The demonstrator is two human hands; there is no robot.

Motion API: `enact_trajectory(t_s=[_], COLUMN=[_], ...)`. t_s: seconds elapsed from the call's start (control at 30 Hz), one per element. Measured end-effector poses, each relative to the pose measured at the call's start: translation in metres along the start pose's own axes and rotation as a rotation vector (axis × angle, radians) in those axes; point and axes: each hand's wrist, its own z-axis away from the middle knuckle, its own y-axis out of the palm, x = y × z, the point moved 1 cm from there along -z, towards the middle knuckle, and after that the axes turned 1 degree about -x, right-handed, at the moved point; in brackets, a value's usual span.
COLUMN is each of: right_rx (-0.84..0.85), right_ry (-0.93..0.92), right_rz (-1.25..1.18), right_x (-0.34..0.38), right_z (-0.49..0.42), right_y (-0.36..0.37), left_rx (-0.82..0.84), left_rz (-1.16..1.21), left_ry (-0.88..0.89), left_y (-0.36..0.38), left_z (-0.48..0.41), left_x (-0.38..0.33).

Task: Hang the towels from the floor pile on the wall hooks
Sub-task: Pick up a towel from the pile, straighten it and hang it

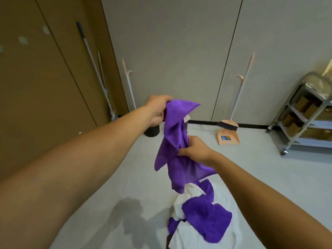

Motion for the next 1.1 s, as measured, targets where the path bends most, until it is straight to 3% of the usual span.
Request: enact_trajectory(t_s=[0.1,0.17,0.3,0.37,0.5,0.6,0.7,0.77,0.9,1.0,1.1], right_rx=[-0.135,-0.198,-0.147,-0.106,-0.013,0.033,0.072,0.101,-0.097,-0.161,-0.043], right_ry=[0.044,0.102,0.264,0.284,0.23,0.155,0.226,0.262,0.215,0.087,0.068], right_rz=[-0.355,-0.531,-0.686,-0.696,-0.784,-0.764,-0.628,-0.64,-0.851,-1.041,-0.853], right_x=[0.034,0.057,0.098,0.116,0.145,0.154,0.147,0.145,0.162,0.168,0.159], right_z=[-0.004,-0.01,-0.024,-0.029,-0.037,-0.035,-0.025,-0.022,-0.026,-0.026,-0.02], right_y=[0.007,0.015,0.037,0.052,0.085,0.103,0.123,0.136,0.137,0.124,0.131], left_rx=[0.085,0.105,0.402,0.495,0.332,0.238,0.175,0.166,0.224,0.085,0.002], left_rz=[0.019,-0.107,-0.474,-0.535,-0.522,-0.31,-0.032,-0.012,-0.075,0.027,0.102], left_ry=[-0.06,-0.156,-0.396,-0.416,-0.191,-0.067,-0.023,0.005,0.014,0.052,0.078], left_y=[-0.047,-0.086,-0.149,-0.165,-0.179,-0.2,-0.219,-0.23,-0.246,-0.255,-0.256], left_z=[0.018,0.033,0.069,0.084,0.098,0.097,0.099,0.102,0.112,0.114,0.115], left_x=[0.005,0.019,0.039,0.04,0.034,0.024,0.007,0.0,-0.001,-0.008,-0.02])
